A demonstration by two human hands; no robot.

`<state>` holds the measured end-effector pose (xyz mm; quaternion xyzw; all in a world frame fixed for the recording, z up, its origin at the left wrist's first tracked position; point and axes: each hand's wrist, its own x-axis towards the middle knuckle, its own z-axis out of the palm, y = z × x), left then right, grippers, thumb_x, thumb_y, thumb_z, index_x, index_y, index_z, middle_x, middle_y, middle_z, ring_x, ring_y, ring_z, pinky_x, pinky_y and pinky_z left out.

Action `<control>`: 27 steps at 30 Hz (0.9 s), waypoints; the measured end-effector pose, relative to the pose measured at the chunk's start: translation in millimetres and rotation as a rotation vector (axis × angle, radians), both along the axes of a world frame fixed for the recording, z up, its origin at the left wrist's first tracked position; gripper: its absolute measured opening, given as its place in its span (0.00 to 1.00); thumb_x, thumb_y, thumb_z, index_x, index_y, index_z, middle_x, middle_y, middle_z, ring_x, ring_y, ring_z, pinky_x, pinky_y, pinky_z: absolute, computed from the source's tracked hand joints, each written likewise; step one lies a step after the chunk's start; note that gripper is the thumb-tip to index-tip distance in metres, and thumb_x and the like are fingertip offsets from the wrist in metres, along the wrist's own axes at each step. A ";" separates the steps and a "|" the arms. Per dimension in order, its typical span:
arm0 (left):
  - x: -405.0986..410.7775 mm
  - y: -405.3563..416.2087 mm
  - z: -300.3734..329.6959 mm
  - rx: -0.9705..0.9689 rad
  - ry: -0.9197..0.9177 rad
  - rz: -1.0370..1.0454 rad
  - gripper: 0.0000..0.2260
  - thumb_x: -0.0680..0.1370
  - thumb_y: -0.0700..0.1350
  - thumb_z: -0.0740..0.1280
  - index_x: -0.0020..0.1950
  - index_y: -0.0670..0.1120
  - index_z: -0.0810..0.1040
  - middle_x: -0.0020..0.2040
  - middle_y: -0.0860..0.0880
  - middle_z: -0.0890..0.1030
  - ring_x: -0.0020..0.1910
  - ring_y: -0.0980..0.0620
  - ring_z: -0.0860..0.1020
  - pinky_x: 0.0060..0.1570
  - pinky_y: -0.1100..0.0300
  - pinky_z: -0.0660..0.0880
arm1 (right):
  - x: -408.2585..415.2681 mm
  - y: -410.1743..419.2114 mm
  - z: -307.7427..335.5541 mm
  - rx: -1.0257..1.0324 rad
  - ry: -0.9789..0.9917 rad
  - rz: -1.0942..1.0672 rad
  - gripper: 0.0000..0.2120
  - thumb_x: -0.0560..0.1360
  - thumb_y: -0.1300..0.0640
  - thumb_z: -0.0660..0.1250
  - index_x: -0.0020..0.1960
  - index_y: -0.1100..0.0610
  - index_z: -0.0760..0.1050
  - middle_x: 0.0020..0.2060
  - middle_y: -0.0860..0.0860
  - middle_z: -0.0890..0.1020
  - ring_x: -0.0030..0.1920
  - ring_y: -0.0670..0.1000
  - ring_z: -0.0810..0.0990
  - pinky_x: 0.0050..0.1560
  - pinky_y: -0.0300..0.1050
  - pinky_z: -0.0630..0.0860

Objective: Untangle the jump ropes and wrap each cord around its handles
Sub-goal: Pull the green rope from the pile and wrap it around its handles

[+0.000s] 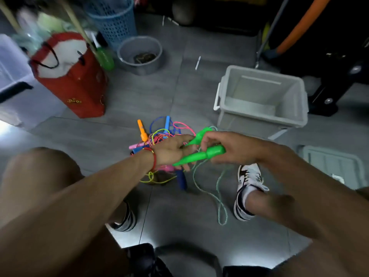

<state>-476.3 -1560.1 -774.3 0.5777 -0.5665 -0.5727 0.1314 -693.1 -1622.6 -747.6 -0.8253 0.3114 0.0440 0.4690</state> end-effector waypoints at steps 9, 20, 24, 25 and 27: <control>2.9 26.6 73.0 0.050 0.429 0.045 0.15 0.85 0.47 0.58 0.68 0.41 0.68 0.41 0.39 0.76 0.27 0.49 0.70 0.28 0.58 0.68 | -16.6 9.1 69.3 -0.282 -0.186 -0.289 0.38 0.65 0.41 0.78 0.71 0.39 0.66 0.61 0.42 0.71 0.44 0.46 0.74 0.48 0.42 0.77; 8.0 33.6 73.4 0.061 0.539 0.131 0.12 0.83 0.47 0.62 0.57 0.39 0.74 0.45 0.37 0.79 0.34 0.46 0.72 0.26 0.61 0.67 | 19.8 -2.2 61.2 -0.014 -0.333 -0.446 0.10 0.78 0.47 0.68 0.48 0.53 0.81 0.31 0.54 0.78 0.26 0.45 0.72 0.26 0.37 0.67; 18.7 31.9 72.6 0.189 0.479 0.072 0.09 0.81 0.48 0.64 0.55 0.43 0.77 0.48 0.38 0.80 0.41 0.43 0.78 0.37 0.54 0.78 | 18.1 -9.4 61.7 -0.025 -0.327 -0.423 0.08 0.78 0.47 0.69 0.48 0.51 0.82 0.36 0.58 0.80 0.31 0.47 0.75 0.27 0.44 0.73; 20.4 32.1 73.1 0.212 0.450 0.043 0.09 0.81 0.48 0.64 0.55 0.43 0.77 0.48 0.39 0.80 0.41 0.45 0.79 0.38 0.54 0.79 | 19.4 -10.7 60.7 -0.057 -0.316 -0.412 0.09 0.77 0.44 0.69 0.47 0.49 0.81 0.39 0.58 0.81 0.34 0.49 0.76 0.30 0.49 0.76; 21.1 33.2 72.7 0.249 0.413 0.010 0.12 0.81 0.47 0.64 0.57 0.39 0.74 0.46 0.40 0.79 0.41 0.46 0.79 0.37 0.54 0.78 | 21.0 -13.8 57.4 -0.112 -0.290 -0.388 0.09 0.76 0.43 0.69 0.47 0.47 0.81 0.41 0.55 0.82 0.37 0.48 0.77 0.36 0.52 0.78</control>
